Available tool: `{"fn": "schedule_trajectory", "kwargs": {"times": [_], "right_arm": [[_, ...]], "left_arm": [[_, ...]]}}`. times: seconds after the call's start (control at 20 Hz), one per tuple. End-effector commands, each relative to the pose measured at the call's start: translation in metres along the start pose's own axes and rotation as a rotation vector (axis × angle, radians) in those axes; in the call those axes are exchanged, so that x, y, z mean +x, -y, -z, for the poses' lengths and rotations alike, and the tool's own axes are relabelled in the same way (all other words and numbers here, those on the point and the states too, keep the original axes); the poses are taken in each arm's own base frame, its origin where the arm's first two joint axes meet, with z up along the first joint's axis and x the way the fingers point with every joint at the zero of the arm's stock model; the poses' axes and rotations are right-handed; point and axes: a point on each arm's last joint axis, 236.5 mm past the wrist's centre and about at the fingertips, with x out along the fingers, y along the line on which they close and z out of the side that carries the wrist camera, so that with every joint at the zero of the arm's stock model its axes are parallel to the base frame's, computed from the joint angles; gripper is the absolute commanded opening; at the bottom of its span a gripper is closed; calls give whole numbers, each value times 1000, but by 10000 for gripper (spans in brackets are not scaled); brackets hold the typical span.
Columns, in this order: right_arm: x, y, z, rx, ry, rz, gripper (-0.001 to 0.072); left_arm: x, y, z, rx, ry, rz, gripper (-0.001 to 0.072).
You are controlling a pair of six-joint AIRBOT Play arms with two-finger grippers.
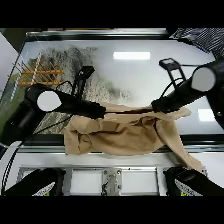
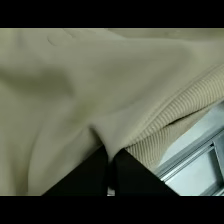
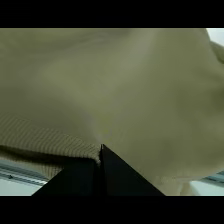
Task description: Fold the clothes and pants, and hang the long-sleeved shirts on hangers.
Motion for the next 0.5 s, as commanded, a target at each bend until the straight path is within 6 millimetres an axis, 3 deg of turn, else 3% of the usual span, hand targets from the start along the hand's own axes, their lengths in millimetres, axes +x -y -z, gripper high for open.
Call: {"fn": "schedule_trajectory", "kwargs": {"times": [0.0,0.1,0.25,0.45], "right_arm": [[27,-2,9,30,-44,1,31],[27,-3,5,34,-25,-3,31],[27,-4,-3,37,7,-11,32],[27,-5,-5,36,14,-12,32]], "left_arm": [[25,6,9,-34,-80,163,21],[35,3,18,-23,-130,147,21],[46,4,15,-22,-134,148,21],[42,8,11,8,-153,156,21]]}}
